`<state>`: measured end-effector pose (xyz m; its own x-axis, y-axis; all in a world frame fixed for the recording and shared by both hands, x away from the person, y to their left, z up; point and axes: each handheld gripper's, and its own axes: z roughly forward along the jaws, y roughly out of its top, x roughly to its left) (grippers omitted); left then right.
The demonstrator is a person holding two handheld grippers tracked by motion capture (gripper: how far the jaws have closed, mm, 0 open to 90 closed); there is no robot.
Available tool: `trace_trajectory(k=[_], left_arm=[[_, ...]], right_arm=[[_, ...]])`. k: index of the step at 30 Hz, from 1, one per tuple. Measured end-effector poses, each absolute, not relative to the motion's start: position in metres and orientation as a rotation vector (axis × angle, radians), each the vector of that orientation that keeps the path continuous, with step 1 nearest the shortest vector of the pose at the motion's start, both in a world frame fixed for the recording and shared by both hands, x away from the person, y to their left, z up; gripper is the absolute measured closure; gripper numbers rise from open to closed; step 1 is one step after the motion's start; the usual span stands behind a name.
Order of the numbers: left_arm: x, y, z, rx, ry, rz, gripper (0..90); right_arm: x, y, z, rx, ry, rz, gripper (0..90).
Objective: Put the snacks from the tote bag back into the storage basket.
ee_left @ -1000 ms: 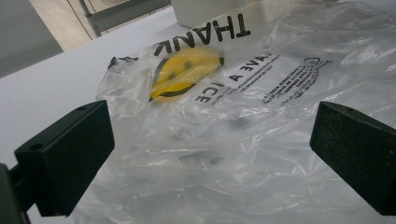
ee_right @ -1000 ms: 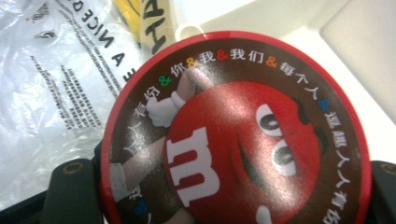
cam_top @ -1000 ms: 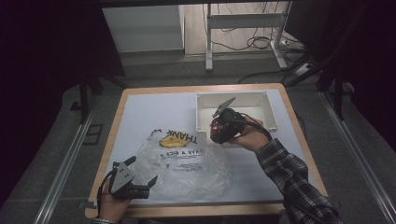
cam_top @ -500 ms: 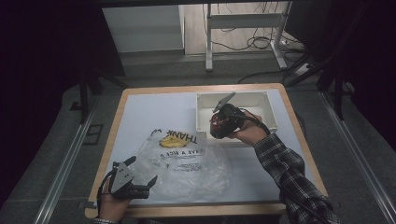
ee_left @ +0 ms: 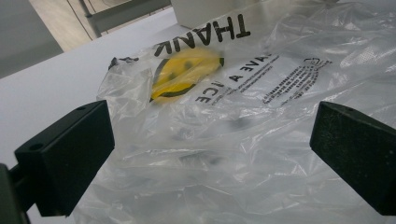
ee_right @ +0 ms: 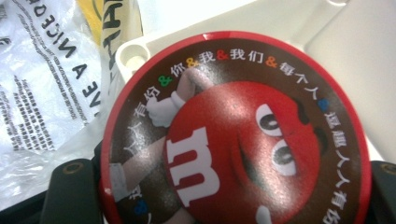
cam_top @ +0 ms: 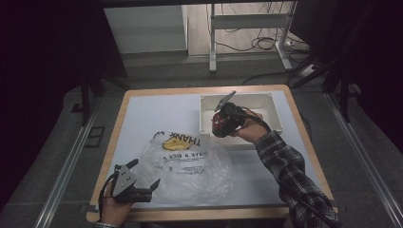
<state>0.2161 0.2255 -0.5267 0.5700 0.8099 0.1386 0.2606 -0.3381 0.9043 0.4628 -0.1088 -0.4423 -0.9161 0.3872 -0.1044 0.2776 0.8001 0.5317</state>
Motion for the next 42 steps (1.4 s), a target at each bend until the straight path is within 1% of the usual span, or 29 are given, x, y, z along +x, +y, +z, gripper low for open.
trace_trajectory(k=[14,21,34,42], left_arm=[[0.216,0.226,-0.526,1.866,0.870,0.747,0.0],[0.215,0.228,-0.525,1.847,0.869,0.750,0.0],[0.212,0.234,-0.521,1.749,0.874,0.765,0.0],[0.211,0.235,-0.520,1.735,0.875,0.782,0.0]], right_arm=[[0.483,-0.101,-0.455,0.496,2.796,0.750,25.5],[0.487,-0.094,-0.458,0.471,2.809,0.743,25.5],[0.498,-0.082,-0.472,0.437,2.838,0.723,25.4],[0.505,-0.080,-0.479,0.432,2.850,0.716,25.4]])
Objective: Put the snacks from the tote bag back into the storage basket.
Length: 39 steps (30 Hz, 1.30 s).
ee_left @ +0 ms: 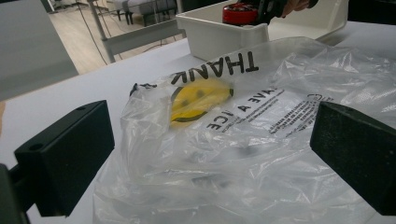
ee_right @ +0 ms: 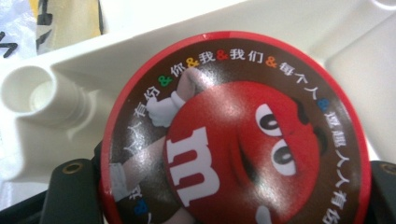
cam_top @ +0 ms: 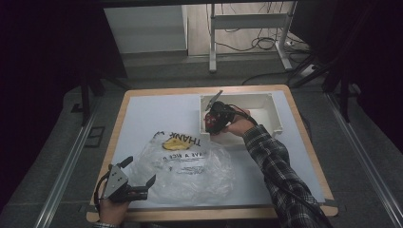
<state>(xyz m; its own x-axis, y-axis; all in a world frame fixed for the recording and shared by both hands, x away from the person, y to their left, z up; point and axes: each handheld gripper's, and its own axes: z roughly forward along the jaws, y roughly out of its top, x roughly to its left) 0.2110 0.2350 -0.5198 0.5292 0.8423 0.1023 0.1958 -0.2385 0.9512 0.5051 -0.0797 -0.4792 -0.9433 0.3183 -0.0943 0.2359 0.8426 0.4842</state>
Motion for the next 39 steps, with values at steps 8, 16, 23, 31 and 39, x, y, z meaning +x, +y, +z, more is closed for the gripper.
trace_trajectory(k=[8,16,23,31,39], left_arm=[[0.211,0.235,-0.520,1.737,0.875,0.785,0.0],[0.211,0.235,-0.520,1.739,0.875,0.786,0.0],[0.211,0.234,-0.520,1.745,0.875,0.788,0.0],[0.211,0.234,-0.520,1.747,0.874,0.790,0.0],[0.211,0.234,-0.520,1.748,0.874,0.791,0.0]], right_arm=[[0.512,-0.078,-0.486,0.445,2.859,0.725,25.5],[0.516,-0.077,-0.488,0.437,2.864,0.728,25.5],[0.517,-0.077,-0.490,0.434,2.866,0.728,25.4],[0.520,-0.078,-0.492,0.432,2.868,0.721,25.4],[0.522,-0.077,-0.494,0.417,2.873,0.725,25.4]])
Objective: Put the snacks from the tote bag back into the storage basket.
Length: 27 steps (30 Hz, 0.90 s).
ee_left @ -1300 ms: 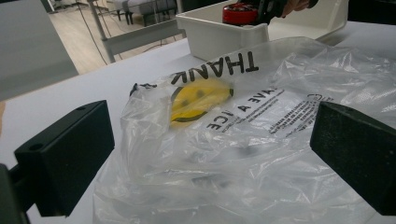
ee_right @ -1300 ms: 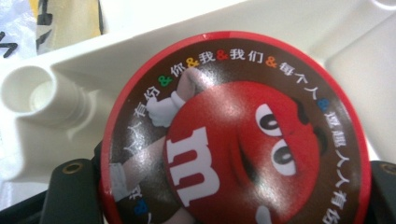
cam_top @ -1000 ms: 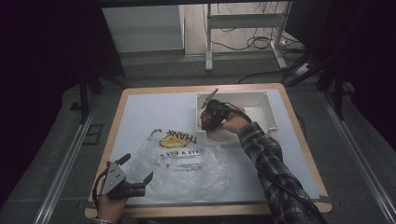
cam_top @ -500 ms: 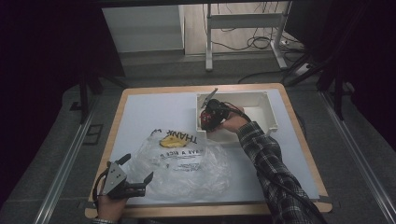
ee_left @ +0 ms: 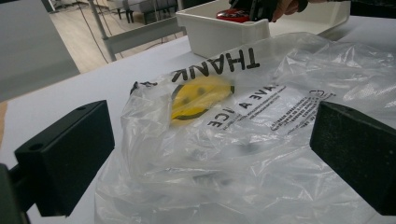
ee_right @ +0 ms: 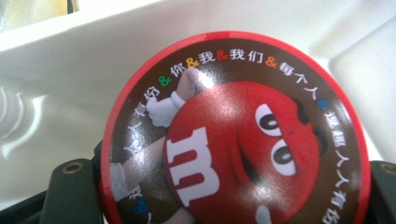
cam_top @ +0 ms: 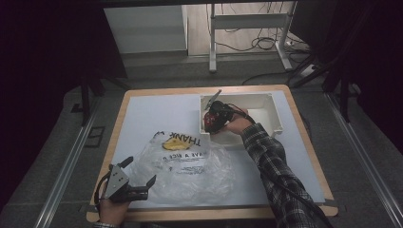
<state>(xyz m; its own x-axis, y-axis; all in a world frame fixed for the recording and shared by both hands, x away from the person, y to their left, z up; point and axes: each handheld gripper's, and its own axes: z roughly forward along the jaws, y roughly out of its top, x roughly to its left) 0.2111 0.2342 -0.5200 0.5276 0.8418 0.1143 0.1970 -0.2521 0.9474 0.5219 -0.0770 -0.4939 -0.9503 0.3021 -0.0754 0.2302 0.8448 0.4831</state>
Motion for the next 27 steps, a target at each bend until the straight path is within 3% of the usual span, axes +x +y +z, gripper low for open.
trace_trajectory(k=[19,27], left_arm=[[0.2108,0.2332,-0.5201,1.754,0.869,0.791,0.0],[0.2109,0.2325,-0.5203,1.760,0.867,0.792,0.0]], right_arm=[[0.5233,-0.0758,-0.4995,0.425,2.870,0.761,24.7],[0.5226,-0.0789,-0.4956,0.448,2.874,0.826,14.0]])
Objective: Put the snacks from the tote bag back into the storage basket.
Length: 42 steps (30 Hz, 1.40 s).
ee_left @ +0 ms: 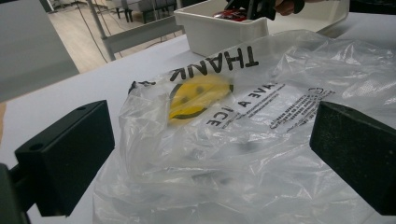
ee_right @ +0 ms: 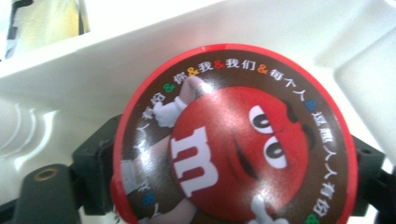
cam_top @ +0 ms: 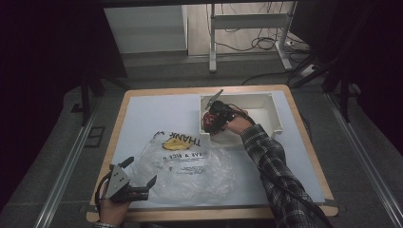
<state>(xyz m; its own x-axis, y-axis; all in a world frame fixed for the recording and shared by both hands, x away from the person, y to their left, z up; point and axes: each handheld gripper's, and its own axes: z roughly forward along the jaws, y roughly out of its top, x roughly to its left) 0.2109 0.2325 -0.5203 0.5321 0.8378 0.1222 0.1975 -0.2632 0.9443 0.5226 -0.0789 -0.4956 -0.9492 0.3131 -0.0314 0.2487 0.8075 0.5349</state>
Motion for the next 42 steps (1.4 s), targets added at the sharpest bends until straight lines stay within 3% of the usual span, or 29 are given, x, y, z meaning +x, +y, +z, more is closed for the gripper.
trace_trajectory(k=[10,42], left_arm=[[0.211,0.232,-0.520,1.759,0.869,0.794,0.0],[0.211,0.231,-0.521,1.764,0.867,0.795,0.0]], right_arm=[[0.520,-0.082,-0.496,0.452,2.853,0.850,8.0],[0.505,-0.092,-0.477,0.449,2.761,0.958,5.8]])
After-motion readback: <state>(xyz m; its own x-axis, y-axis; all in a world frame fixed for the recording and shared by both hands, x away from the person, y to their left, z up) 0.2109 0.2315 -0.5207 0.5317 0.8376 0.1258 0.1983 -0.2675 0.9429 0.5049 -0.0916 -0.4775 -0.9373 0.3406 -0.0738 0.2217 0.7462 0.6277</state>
